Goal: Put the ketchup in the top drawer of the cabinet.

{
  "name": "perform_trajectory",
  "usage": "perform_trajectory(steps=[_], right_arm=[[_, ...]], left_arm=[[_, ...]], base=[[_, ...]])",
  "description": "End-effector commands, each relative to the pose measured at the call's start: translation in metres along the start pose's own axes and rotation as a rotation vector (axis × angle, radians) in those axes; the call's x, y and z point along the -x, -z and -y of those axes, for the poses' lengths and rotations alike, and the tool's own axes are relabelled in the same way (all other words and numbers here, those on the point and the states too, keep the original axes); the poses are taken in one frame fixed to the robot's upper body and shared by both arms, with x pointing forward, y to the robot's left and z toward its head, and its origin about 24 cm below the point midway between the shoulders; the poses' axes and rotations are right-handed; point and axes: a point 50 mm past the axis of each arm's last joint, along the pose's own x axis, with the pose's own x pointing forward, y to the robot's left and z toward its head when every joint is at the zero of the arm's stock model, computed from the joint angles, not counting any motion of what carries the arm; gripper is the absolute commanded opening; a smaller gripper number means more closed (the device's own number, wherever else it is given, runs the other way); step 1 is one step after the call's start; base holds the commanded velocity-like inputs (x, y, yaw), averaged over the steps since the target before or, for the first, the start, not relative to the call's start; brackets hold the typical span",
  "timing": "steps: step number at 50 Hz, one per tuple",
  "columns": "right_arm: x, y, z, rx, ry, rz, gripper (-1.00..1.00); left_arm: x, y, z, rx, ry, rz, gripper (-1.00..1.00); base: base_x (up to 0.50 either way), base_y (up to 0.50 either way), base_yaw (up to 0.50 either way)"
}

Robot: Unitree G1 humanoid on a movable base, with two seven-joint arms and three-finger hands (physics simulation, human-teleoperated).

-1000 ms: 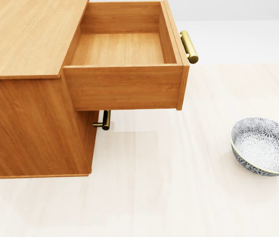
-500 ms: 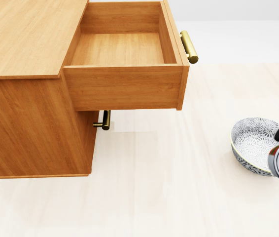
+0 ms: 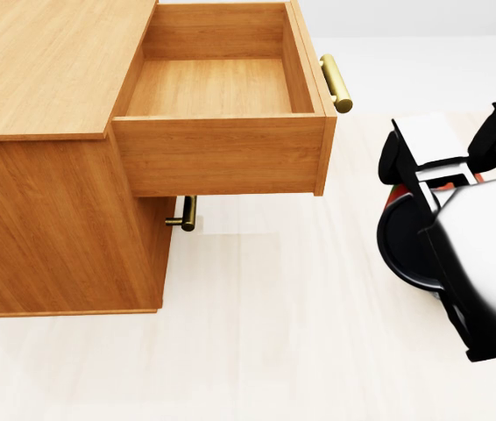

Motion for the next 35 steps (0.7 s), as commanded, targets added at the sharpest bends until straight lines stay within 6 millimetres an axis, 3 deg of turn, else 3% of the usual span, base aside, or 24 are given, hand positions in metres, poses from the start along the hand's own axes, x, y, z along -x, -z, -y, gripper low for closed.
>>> perform_trajectory(steps=[1, 14, 26, 35], right_arm=[[0.004, -0.006, 0.011, -0.011, 0.072, -0.026, -1.00], [0.003, -0.007, 0.011, -0.006, 0.075, -0.016, -1.00], [-0.046, -0.024, 0.028, 0.286, 0.089, 0.309, -1.00], [-0.080, -0.026, 0.048, 0.332, 0.102, 0.362, -1.00]], left_arm=[[0.000, 0.000, 0.000, 0.001, -0.001, 0.000, 1.00], [-0.001, -0.001, -0.001, 0.002, -0.002, 0.004, 1.00], [-0.002, -0.002, -0.001, -0.001, -0.010, 0.025, 1.00], [-0.003, -0.003, -0.001, -0.001, -0.011, 0.027, 1.00]], base=[[0.00, 0.00, 0.00], [0.00, 0.00, 0.00], [0.00, 0.00, 0.00], [0.00, 0.00, 0.00]])
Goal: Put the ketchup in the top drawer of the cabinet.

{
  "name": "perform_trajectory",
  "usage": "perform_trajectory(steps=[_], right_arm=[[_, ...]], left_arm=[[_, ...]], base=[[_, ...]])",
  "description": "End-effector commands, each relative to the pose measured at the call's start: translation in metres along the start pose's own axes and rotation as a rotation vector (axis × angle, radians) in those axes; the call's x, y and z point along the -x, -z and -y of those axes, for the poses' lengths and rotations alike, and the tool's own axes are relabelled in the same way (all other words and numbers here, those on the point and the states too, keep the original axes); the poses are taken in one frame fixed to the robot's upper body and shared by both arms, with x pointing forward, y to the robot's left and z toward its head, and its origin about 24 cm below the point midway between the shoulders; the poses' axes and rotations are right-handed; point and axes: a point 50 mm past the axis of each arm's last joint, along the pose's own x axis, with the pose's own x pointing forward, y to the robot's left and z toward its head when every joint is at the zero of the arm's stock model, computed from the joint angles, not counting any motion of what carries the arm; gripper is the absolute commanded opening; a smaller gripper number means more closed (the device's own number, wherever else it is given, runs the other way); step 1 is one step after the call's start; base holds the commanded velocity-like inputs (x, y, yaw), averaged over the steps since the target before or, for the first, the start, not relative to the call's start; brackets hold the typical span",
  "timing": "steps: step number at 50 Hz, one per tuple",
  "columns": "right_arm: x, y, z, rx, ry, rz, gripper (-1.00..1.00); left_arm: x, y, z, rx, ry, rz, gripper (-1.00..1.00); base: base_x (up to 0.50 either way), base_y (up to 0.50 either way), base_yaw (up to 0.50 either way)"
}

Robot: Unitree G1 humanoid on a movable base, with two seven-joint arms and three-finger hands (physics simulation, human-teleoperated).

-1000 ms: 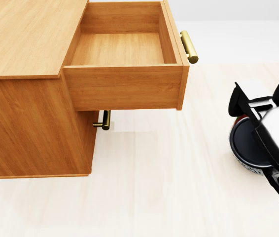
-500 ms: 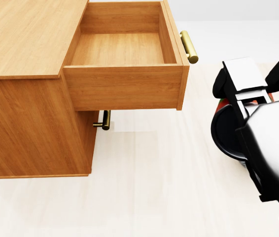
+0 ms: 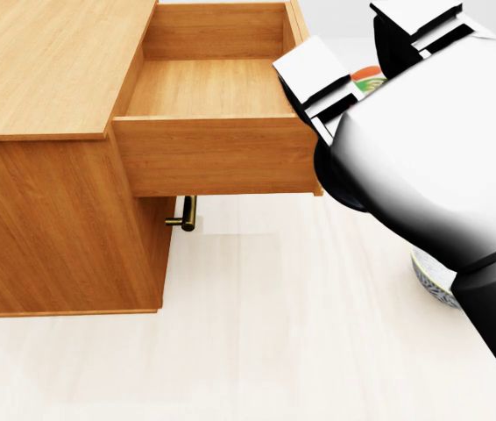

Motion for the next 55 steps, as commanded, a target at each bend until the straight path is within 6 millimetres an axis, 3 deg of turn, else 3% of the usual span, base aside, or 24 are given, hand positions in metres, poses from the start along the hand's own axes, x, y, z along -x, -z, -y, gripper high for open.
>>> perform_trajectory(steps=[1, 15, 23, 30, 47, 55], right_arm=[[-0.038, 0.016, 0.019, 0.109, 0.002, 0.062, -1.00], [-0.092, 0.047, 0.034, -0.014, 0.008, -0.087, -1.00], [-0.122, 0.076, 0.027, -0.244, -0.026, -0.257, -1.00], [-0.144, 0.085, 0.013, -0.429, -0.115, -0.230, -1.00], [-0.164, 0.093, 0.012, -0.739, -0.160, -0.072, -1.00], [-0.169, 0.097, 0.000, -0.833, -0.214, -0.060, -1.00]], left_arm=[[-0.001, -0.001, 0.000, 0.000, -0.002, 0.007, 1.00], [-0.001, -0.001, -0.001, -0.002, -0.004, 0.012, 1.00], [-0.001, -0.002, -0.002, 0.002, -0.005, 0.012, 1.00], [-0.001, -0.001, -0.001, 0.004, -0.003, 0.000, 1.00], [-0.002, -0.002, 0.000, -0.003, -0.003, 0.028, 1.00], [-0.002, -0.002, -0.001, 0.000, -0.004, 0.024, 1.00]], base=[[0.00, 0.00, 0.00], [0.00, 0.00, 0.00], [0.00, 0.00, 0.00], [0.00, 0.00, 0.00], [0.00, 0.00, 0.00], [0.00, 0.00, 0.00]])
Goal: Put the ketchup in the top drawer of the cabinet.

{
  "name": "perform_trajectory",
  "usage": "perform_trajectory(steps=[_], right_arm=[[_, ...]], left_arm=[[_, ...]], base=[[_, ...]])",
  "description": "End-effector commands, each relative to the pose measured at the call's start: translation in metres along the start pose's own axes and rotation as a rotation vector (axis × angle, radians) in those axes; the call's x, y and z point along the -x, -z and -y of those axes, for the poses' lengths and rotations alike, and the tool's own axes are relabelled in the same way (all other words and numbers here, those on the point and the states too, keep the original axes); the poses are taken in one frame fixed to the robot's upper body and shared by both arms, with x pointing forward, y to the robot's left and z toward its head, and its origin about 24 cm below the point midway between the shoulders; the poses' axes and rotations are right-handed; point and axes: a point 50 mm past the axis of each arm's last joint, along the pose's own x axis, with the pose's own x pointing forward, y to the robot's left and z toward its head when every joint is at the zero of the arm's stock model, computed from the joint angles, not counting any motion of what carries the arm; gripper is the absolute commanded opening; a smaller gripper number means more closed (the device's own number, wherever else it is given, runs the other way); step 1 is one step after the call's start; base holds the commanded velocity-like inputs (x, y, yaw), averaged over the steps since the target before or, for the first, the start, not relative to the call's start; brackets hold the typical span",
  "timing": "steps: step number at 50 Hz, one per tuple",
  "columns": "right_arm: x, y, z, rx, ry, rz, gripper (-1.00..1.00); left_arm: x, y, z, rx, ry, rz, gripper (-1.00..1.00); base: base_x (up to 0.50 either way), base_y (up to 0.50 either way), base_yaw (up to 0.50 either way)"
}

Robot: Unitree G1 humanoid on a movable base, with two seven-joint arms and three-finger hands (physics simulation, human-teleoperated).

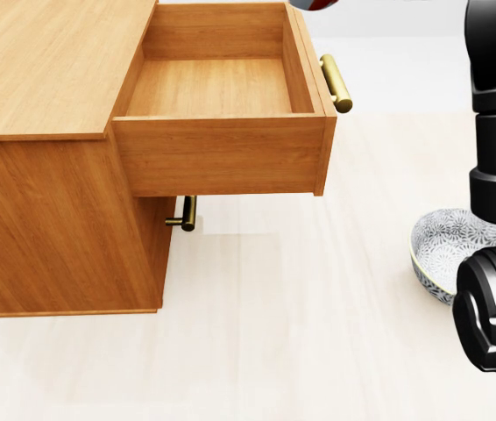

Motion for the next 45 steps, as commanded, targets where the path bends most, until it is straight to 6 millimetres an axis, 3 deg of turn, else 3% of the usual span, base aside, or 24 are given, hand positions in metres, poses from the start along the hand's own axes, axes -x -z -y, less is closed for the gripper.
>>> perform_trajectory(steps=[1, 18, 45], right_arm=[[-0.011, 0.010, -0.002, -0.165, -0.071, 0.028, -1.00], [-0.019, 0.041, -0.025, -0.355, -0.192, -0.038, -1.00], [-0.024, 0.054, -0.060, -0.464, -0.303, -0.083, -1.00]], left_arm=[[0.000, -0.001, -0.001, 0.002, -0.001, 0.001, 1.00], [0.000, -0.001, -0.001, 0.006, -0.002, -0.002, 1.00], [-0.001, -0.002, -0.003, 0.012, -0.006, -0.002, 1.00]], base=[[0.00, 0.00, 0.00], [0.00, 0.00, 0.00], [0.00, 0.00, 0.00]])
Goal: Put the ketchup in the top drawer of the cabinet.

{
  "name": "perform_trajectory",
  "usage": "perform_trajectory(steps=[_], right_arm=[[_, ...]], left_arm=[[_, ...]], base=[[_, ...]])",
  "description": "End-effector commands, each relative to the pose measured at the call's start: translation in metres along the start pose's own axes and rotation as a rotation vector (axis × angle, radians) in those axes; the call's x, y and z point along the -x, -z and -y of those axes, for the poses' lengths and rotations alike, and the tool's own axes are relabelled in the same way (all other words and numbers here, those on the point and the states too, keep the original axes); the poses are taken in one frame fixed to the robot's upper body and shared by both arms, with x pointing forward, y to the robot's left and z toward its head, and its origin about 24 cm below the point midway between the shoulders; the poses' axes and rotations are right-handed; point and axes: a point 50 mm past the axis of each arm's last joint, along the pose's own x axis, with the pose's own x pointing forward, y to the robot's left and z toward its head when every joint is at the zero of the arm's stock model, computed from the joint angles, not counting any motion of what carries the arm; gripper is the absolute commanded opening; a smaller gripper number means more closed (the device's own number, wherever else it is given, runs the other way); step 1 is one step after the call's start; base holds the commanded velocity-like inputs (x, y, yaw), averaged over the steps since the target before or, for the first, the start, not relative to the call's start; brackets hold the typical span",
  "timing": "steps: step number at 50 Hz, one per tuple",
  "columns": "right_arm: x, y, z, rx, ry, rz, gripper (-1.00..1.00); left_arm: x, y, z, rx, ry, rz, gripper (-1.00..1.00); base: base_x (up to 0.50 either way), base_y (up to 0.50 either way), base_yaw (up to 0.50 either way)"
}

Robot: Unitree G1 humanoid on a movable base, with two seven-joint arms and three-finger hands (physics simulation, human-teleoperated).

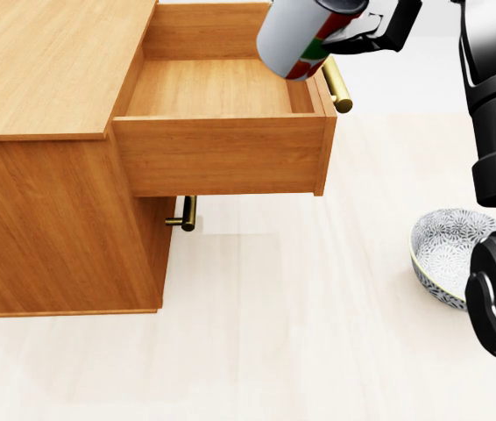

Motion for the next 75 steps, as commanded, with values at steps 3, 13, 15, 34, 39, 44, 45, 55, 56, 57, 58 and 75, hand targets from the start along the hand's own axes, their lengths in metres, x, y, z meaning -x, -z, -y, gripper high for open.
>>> perform_trajectory(steps=[3, 13, 15, 34, 39, 44, 45, 55, 56, 57, 58, 75], right_arm=[[-0.005, 0.011, -0.011, -0.063, -0.043, -0.021, -1.00], [-0.008, 0.017, -0.016, -0.088, -0.064, -0.034, -1.00], [-0.008, 0.018, -0.016, -0.093, -0.066, -0.036, -1.00], [-0.010, 0.022, -0.020, -0.124, -0.085, -0.048, -1.00], [-0.011, 0.021, -0.019, -0.136, -0.089, -0.048, -1.00], [-0.012, 0.021, -0.021, -0.142, -0.099, -0.051, -1.00], [-0.012, 0.021, -0.022, -0.143, -0.101, -0.051, -1.00], [-0.016, 0.012, -0.022, -0.141, -0.110, -0.033, -1.00], [-0.016, 0.011, -0.022, -0.141, -0.111, -0.031, -1.00], [-0.016, 0.011, -0.023, -0.140, -0.112, -0.032, -1.00], [-0.016, 0.011, -0.023, -0.140, -0.112, -0.032, -1.00], [-0.019, 0.018, -0.033, -0.159, -0.142, -0.053, -1.00]], left_arm=[[0.000, -0.001, -0.001, 0.004, -0.003, -0.002, 1.00], [-0.001, -0.002, -0.001, 0.005, -0.004, 0.005, 1.00], [0.001, -0.001, -0.001, -0.001, -0.004, 0.005, 1.00], [0.000, -0.002, -0.002, 0.005, -0.005, 0.002, 1.00], [0.000, -0.001, -0.002, 0.005, -0.006, -0.004, 1.00], [-0.001, -0.002, -0.003, 0.009, -0.008, 0.000, 1.00], [-0.001, -0.003, -0.003, 0.009, -0.008, 0.003, 1.00], [-0.001, -0.003, -0.003, 0.009, -0.008, 0.010, 1.00], [-0.001, -0.003, -0.003, 0.009, -0.007, 0.008, 1.00], [0.000, -0.002, -0.002, 0.006, -0.008, 0.004, 1.00], [0.001, -0.001, -0.002, 0.001, -0.008, 0.004, 1.00], [-0.002, -0.004, -0.004, 0.011, -0.012, 0.014, 1.00]], base=[[0.00, 0.00, 0.00], [0.00, 0.00, 0.00], [0.00, 0.00, 0.00], [0.00, 0.00, 0.00], [0.00, 0.00, 0.00], [0.00, 0.00, 0.00], [0.00, 0.00, 0.00], [0.00, 0.00, 0.00], [0.00, 0.00, 0.00], [0.00, 0.00, 0.00], [0.00, 0.00, 0.00], [0.00, 0.00, 0.00]])
